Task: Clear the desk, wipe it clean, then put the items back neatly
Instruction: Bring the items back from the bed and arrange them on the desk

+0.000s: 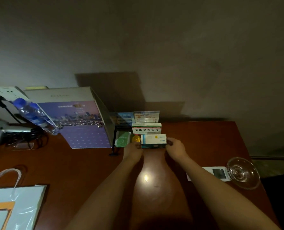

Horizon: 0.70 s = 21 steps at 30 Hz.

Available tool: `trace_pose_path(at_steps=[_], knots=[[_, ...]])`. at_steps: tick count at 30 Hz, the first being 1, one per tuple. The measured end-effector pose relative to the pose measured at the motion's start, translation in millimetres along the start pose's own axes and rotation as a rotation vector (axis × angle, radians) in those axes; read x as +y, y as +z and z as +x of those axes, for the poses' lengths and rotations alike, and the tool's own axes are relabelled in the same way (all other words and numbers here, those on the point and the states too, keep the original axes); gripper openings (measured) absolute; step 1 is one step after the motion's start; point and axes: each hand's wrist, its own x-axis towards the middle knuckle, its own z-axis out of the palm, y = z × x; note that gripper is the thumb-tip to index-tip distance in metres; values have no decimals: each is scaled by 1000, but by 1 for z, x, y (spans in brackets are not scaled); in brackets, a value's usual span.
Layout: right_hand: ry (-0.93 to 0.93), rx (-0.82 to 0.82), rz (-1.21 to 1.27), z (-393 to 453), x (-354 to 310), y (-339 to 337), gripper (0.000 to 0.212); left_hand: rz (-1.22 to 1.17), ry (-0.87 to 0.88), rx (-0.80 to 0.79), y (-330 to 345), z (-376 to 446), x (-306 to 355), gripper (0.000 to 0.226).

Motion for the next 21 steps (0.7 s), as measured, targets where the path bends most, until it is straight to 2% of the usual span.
trace_pose_path(at_steps=[3, 7, 14, 21], knots=[[7, -5, -15, 1, -2, -2, 40, 25, 23, 141, -4, 2, 0, 25], [21, 4, -31, 7, -1, -3, 37, 10, 126, 110, -9, 20, -6, 8], [42, 3, -5, 17, 1, 5, 43, 105, 150, -13, -3, 52, -15, 30], [66, 33, -5, 18, 2, 17, 38, 119, 103, 39, 2, 45, -26, 42]])
